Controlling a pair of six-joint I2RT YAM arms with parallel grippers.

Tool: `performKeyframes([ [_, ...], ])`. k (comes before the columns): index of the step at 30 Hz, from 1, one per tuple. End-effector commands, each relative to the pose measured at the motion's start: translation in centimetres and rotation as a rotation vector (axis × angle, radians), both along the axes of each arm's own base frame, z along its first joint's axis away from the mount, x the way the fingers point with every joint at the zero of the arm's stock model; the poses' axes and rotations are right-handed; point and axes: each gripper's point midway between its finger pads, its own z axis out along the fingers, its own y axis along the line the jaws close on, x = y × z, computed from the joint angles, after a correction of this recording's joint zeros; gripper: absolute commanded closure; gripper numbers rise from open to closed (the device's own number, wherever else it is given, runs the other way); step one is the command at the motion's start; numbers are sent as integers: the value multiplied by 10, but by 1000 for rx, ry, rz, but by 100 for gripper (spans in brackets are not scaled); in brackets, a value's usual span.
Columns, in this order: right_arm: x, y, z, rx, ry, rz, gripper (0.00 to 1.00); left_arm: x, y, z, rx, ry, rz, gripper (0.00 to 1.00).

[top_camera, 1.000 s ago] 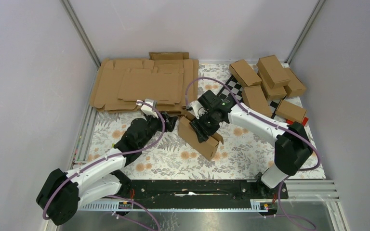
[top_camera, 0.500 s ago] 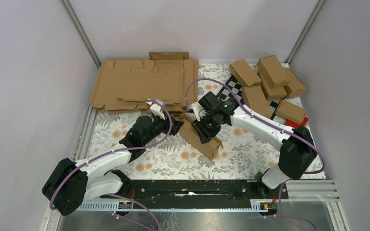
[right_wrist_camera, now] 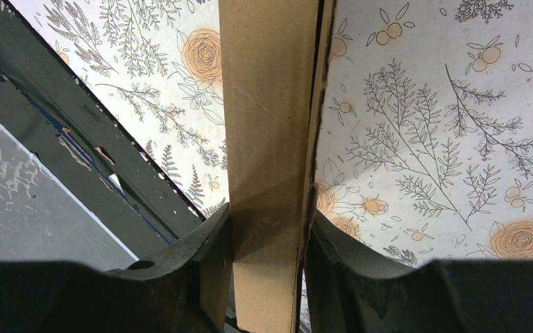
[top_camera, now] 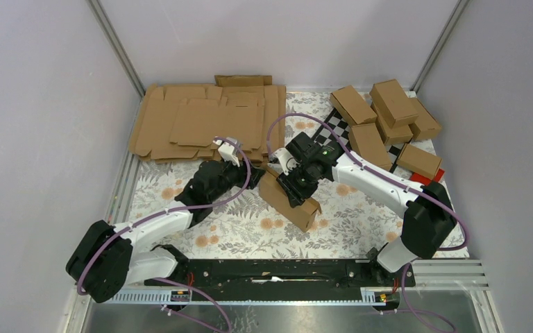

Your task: Fold the paper box

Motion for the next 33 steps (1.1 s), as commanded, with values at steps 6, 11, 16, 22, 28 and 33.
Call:
performKeyframes([
  [6,-11,2,18,27,-1,44,52,8,-17,26,-33,-73,-71,58],
  [11,-10,3,17,22,0,41,49,8,-22,11,1,-30,-99,61],
  [16,-7,4,19,22,-9,35,44,8,-20,-6,37,13,-94,66],
  [22,1,8,24,42,-45,-17,40,4,-15,-22,55,48,-75,68],
  [28,6,12,28,43,-104,-36,54,6,-15,-26,61,62,-73,69],
  [33,5,13,32,71,-120,-36,60,4,-16,-21,40,57,-76,64],
])
